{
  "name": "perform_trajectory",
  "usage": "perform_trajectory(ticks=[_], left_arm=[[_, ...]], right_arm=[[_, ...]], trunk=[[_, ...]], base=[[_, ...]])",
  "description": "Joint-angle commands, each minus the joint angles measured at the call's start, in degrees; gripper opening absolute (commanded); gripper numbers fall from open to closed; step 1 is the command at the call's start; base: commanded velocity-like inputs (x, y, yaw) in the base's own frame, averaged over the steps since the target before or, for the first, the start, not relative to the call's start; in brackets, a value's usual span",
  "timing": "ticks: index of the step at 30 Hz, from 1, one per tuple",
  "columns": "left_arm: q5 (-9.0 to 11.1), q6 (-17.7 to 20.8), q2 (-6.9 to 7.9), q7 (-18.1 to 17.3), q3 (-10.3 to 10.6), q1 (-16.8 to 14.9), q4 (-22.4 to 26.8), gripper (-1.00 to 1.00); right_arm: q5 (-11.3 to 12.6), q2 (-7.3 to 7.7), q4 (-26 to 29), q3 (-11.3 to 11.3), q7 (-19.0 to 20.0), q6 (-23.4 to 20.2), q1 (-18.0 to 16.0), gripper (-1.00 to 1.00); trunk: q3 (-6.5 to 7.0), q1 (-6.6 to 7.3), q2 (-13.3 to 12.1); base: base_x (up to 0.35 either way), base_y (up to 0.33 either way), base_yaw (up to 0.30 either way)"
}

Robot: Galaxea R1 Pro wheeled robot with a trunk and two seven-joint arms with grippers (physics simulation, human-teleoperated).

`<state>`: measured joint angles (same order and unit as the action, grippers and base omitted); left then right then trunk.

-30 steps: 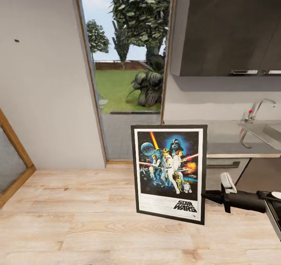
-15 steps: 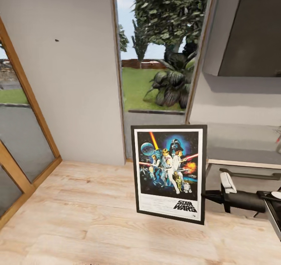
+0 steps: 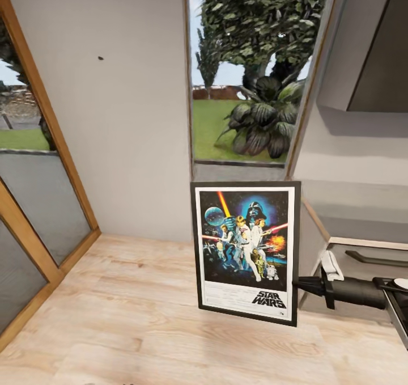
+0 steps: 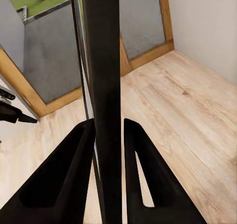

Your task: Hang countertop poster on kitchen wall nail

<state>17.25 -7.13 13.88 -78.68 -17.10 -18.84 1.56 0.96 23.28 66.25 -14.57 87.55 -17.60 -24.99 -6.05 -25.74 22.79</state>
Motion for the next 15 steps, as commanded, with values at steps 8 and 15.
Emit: perform_trajectory(ticks=[8, 15], left_arm=[[-0.37, -0.60, 0.00, -0.07, -0.39, -0.06, -0.06, 1.00], [-0.37, -0.60, 0.00, -0.01, -0.39, -0.06, -0.06, 1.00]], right_arm=[[0.09, 0.01, 0.07, -0.02, 0.34, -0.77, -0.05, -1.00], [0.09, 0.01, 0.10, 0.00, 0.29, -0.77, -0.05, -1.00]], trunk=[[-0.13, -0.04, 0.12], [-0.13, -0.04, 0.12]], base=[[0.084, 0.287, 0.201], [0.209, 0.226, 0.283]])
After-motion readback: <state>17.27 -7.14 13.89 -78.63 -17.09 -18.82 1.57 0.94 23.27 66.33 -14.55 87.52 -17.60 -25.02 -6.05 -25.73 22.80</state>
